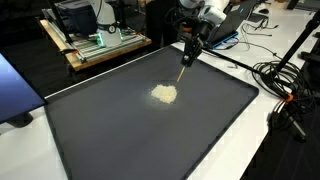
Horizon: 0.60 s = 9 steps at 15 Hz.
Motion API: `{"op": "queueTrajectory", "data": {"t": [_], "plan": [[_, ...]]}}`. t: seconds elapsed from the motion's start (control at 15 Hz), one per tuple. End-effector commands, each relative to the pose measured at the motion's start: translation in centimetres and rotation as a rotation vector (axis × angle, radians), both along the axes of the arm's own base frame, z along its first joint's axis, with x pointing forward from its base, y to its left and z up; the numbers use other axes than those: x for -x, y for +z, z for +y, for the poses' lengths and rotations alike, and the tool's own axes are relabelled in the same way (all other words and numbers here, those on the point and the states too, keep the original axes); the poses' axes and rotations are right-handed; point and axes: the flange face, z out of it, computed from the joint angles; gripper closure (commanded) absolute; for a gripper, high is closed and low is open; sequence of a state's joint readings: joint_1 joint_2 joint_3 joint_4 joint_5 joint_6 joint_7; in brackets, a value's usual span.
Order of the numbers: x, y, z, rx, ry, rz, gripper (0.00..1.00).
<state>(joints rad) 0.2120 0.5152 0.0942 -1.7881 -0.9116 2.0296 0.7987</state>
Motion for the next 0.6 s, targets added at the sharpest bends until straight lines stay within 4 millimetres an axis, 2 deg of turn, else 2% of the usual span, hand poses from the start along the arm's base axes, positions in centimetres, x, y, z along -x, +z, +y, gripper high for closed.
{"op": "queueTrajectory", "data": {"t": [0.0, 0.27, 0.53], "plan": [[2.3, 2.6, -2.1, -0.13, 0.037, 0.017, 0.97], [3.3, 3.8, -5.5, -0.274, 0.055, 0.023, 0.97], [4.2, 3.6, -9.4, -0.381, 0.056, 0.044, 0.97]]}}
